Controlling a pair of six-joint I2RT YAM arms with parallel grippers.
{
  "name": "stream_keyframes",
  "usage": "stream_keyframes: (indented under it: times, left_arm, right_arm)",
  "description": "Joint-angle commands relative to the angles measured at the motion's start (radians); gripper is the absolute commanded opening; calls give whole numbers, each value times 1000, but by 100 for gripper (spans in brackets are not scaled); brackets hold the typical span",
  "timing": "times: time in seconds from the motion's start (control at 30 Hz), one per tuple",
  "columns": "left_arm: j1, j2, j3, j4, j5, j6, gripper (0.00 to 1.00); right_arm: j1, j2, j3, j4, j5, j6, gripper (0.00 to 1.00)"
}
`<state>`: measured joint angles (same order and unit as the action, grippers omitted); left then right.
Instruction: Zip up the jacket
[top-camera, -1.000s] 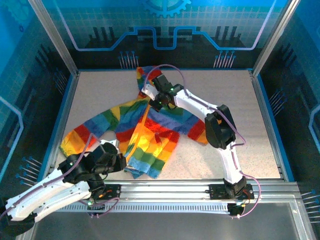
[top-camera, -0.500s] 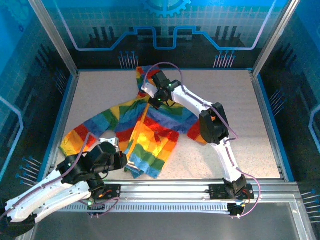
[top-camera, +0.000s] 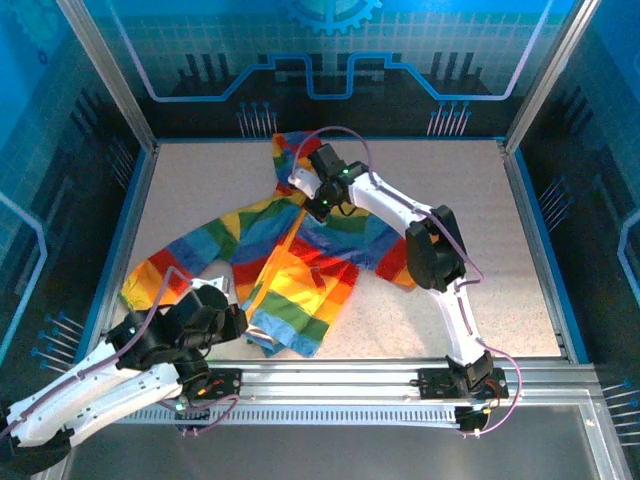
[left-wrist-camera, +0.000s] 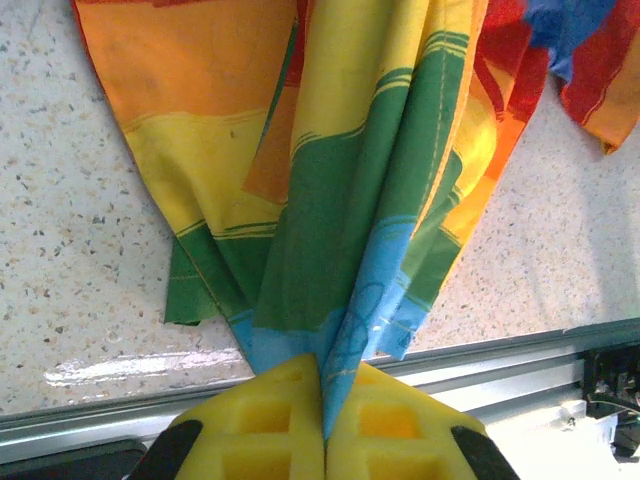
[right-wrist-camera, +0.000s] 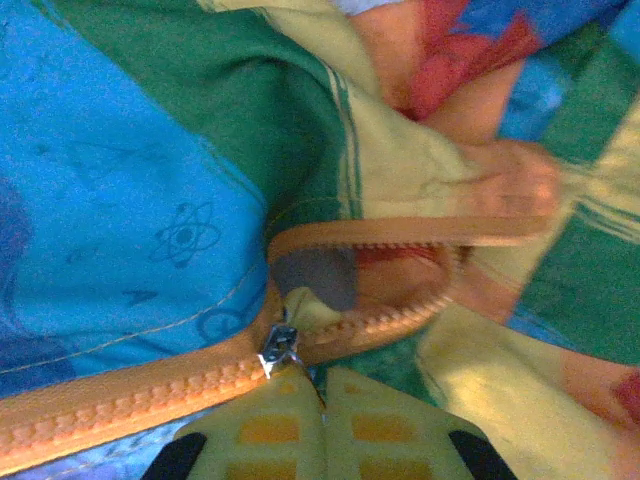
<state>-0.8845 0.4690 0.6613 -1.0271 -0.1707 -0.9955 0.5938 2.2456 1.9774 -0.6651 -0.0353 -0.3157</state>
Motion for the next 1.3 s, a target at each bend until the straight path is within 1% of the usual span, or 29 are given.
stream_keyframes:
  times: [0.0,0.1,0.2,0.33,0.53,0.83,1.13,1.27]
  left_arm:
    - [-8,7,28,-148,71,2,0]
    - [-10,45,12,-113,92,-6,0]
    - [-10,40,-2,-134,88,-45,0]
    - [-10,7,-5,-184,91,-85,0]
    - [-9,-2,3,-229,100,-109,0]
    - [-8,28,-17,-196,97,-111,0]
    - [-4,135,-88,-6,111,-83,0]
    - [22,177,-130,67,155,-68,0]
  right_arm:
    - [-122,-88,24,140,268,-15,0]
    - [-139,-106,41,124,248,-19,0]
    - [-150,-83,37,99,223,-12,0]
    - [-165,-15,-3,101,217,-3,0]
    - [-182,63,25,99,202,26,0]
    - [-221,210,299,13,208,17,0]
    - [-280,320,556,-37,209,-11,0]
    - [-313,366,641,-39,205,-28,0]
